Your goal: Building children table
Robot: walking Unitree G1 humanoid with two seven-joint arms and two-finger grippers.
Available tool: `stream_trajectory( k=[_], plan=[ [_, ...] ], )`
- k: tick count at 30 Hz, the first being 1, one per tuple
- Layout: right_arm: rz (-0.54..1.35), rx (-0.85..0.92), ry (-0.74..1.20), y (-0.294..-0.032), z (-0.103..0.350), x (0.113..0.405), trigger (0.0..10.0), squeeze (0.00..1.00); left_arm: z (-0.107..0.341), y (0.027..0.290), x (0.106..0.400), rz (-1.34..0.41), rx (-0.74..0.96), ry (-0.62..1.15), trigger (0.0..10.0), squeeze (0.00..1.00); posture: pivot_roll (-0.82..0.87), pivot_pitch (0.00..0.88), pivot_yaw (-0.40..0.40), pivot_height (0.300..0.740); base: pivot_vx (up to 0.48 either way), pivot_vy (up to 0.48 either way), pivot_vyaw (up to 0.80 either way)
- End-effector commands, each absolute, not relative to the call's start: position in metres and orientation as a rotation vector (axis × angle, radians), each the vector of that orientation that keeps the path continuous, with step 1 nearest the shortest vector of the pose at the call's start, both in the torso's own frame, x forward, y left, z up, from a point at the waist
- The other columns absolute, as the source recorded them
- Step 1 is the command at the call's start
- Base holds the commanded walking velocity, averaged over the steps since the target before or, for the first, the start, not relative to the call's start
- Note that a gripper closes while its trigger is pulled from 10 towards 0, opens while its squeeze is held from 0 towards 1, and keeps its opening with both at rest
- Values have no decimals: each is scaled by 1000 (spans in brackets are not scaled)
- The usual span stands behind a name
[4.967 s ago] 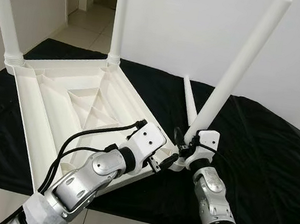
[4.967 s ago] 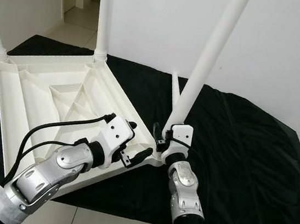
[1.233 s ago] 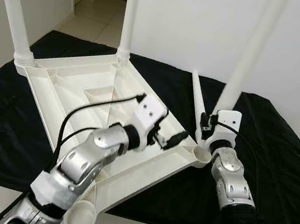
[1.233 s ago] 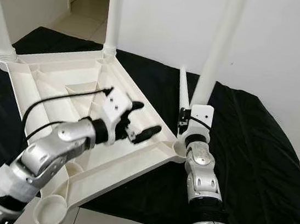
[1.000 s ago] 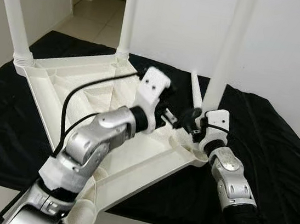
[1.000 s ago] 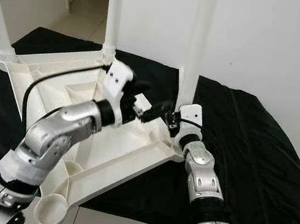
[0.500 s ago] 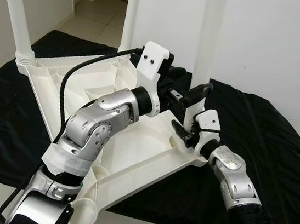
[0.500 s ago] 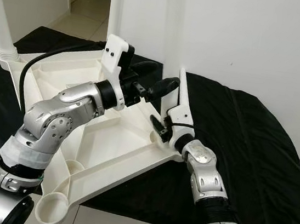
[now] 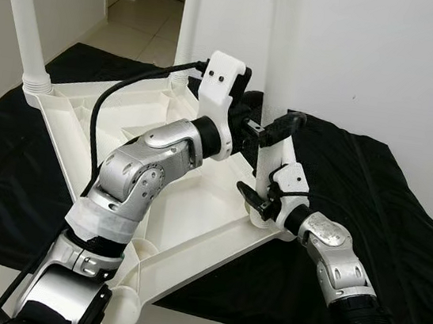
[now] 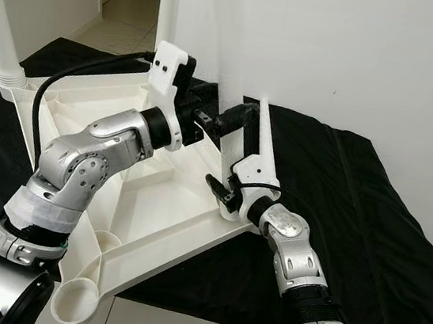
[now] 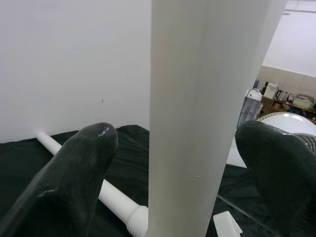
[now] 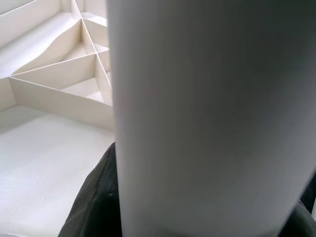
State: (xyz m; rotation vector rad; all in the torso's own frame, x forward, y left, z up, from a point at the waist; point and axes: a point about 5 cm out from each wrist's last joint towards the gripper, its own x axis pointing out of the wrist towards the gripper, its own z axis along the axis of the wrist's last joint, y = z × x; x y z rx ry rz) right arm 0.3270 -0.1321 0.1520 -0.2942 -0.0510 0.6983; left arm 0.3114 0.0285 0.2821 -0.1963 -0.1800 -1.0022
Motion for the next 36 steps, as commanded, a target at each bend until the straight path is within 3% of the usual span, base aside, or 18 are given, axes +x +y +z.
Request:
stream_trajectory(
  k=[1, 11, 12, 14, 15, 16, 17, 32, 33, 35, 36],
  plan=[
    [693, -305, -34, -137, 151, 329, 10000, 0, 287, 23, 309, -1073, -186, -197, 10000, 0, 41, 0, -120, 740, 0, 0, 0],
    [701, -289, -30, -133, 150, 329, 10000, 0, 292, 21, 312, -1063, -218, -212, 9922, 0, 38, 0, -108, 740, 0, 0, 0],
    [705, -282, -29, -132, 148, 328, 10000, 0, 295, 20, 312, -1065, -231, -220, 4471, 0, 37, 0, -103, 740, 0, 0, 0],
    [705, -282, -29, -132, 148, 328, 10000, 0, 295, 20, 312, -1065, -231, -220, 4471, 0, 37, 0, -103, 740, 0, 0, 0],
    [708, -278, -28, -130, 148, 328, 10000, 0, 297, 20, 313, -1068, -242, -228, 1451, 0, 38, 0, -102, 740, 0, 0, 0],
    [708, -278, -28, -130, 148, 328, 10000, 0, 297, 20, 313, -1068, -242, -228, 1451, 0, 38, 0, -102, 740, 0, 0, 0],
    [711, -277, -28, -129, 147, 328, 10000, 0, 299, 20, 313, -1069, -250, -231, 0, 0, 39, 0, -103, 740, 0, 0, 0],
    [712, -245, -12, -125, 146, 330, 10000, 0, 301, 21, 318, -1049, -240, -234, 0, 0, 42, 0, -102, 740, 0, 0, 0],
    [707, -235, -10, -125, 146, 330, 10000, 0, 301, 21, 321, -1020, -222, -214, 4353, 0, 41, 0, -102, 740, 0, 0, 0],
    [704, -230, -10, -125, 147, 331, 10000, 0, 300, 21, 323, -999, -210, -200, 4353, 0, 41, 0, -102, 740, 0, 0, 0],
    [685, -215, -10, -125, 148, 332, 10000, 965, 302, 20, 326, -970, -208, -188, 10000, 0, 40, 0, -100, 740, 0, 0, 0]
  ],
)
